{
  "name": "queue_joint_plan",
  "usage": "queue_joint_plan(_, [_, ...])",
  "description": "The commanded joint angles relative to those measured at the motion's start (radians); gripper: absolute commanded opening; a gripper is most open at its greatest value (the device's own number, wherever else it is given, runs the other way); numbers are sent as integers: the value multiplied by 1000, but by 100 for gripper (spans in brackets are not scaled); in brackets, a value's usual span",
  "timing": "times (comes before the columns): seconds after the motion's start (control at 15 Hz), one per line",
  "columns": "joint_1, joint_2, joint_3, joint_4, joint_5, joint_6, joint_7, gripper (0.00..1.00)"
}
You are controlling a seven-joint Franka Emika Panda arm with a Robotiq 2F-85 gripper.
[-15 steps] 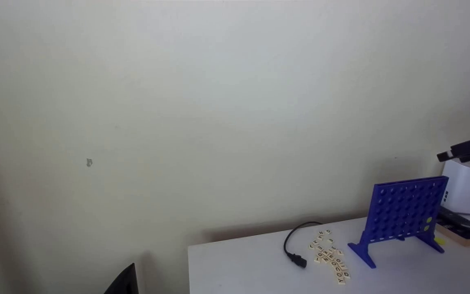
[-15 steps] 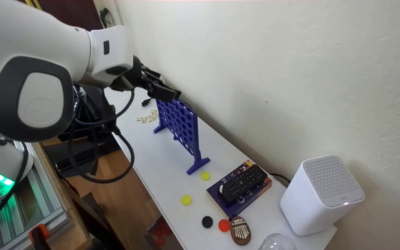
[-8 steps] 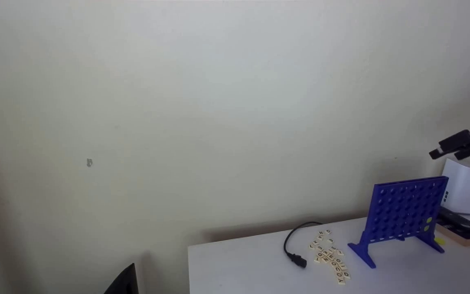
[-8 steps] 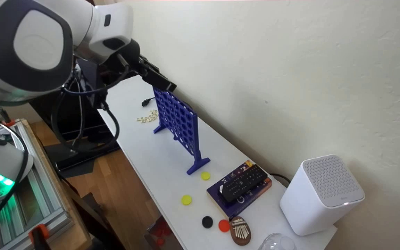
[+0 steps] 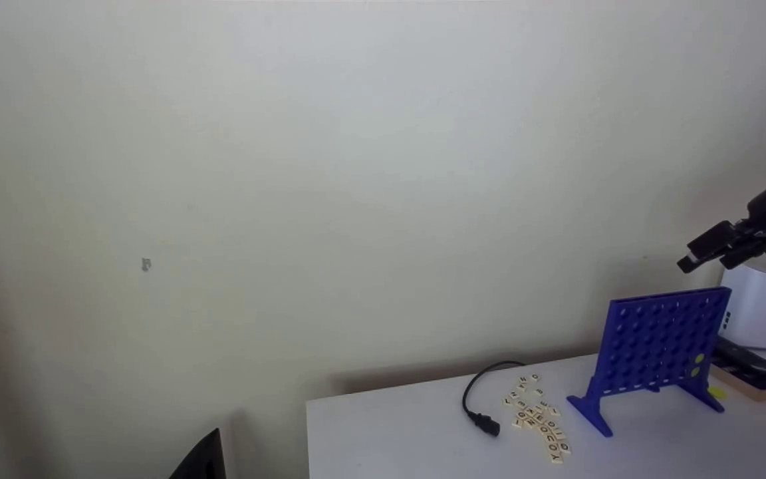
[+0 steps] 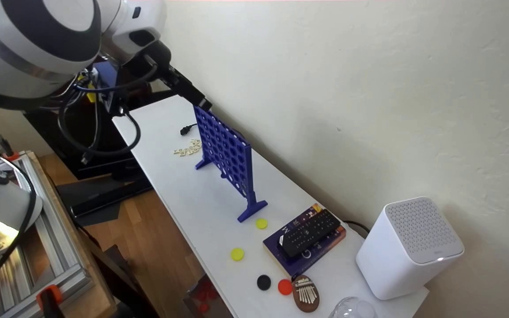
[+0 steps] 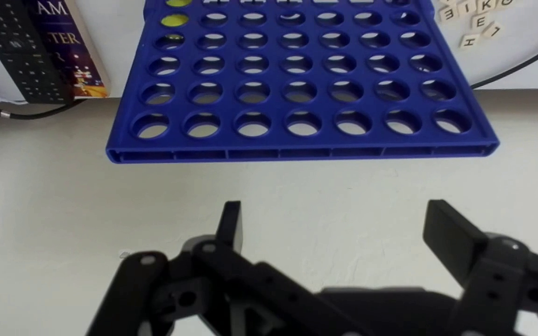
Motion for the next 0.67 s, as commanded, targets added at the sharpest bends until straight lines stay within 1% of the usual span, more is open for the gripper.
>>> queue_joint_plan(0.0, [6, -33, 6, -9, -88, -42, 88, 100])
queue_joint_plan(0.33, [-9, -30, -1, 0, -218, -38, 165, 100])
queue_joint_plan(0.6, [-36, -27, -11, 18, -348, -32, 264, 100])
